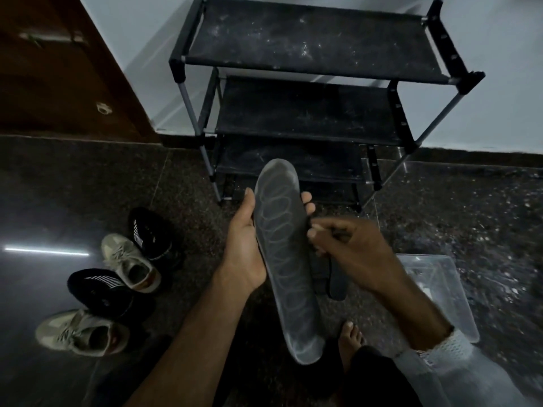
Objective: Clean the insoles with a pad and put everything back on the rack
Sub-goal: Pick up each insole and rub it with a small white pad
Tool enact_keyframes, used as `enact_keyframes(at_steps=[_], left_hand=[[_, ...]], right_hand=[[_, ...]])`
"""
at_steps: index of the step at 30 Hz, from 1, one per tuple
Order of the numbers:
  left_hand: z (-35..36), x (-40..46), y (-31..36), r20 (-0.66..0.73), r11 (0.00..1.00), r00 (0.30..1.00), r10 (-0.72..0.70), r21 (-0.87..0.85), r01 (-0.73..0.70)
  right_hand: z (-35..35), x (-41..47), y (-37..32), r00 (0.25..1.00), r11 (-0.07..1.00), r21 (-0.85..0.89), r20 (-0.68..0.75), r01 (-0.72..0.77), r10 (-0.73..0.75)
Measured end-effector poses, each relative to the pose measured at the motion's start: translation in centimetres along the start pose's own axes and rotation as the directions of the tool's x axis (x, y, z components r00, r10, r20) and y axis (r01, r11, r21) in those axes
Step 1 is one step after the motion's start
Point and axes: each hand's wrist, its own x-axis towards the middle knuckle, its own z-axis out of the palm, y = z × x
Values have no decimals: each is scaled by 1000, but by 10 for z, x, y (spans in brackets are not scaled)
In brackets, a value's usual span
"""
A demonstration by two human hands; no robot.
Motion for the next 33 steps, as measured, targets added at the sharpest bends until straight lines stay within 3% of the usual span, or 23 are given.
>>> enact_keyframes(at_steps=[6,14,21,25,28,33], left_hand=[[0,4,-8,-54,999,998,-23,36,25],[8,8,-28,-85,991,996,-37,125,48],[13,10,-39,-116,980,991,-66,177,86],[15,10,-45,-139,971,986,-93,205,120],[14,11,-45,-126,975,988,-87,194,111],[13,12,-41,-68,989,996,-66,128,74]], right_hand=[[-21,12,-6,969,991,-125,-232,52,-80],[1,9,-12,952,975,-167,-243,146,-184],[-6,22,-3,862,885,-441,-379,151,-337],[-1,25,2,869,834,-529,-327,158,-372],[12,18,-1,894,863,-461,-271,205,-357],[30,12,-2,883,769,-573,-155,285,-443]])
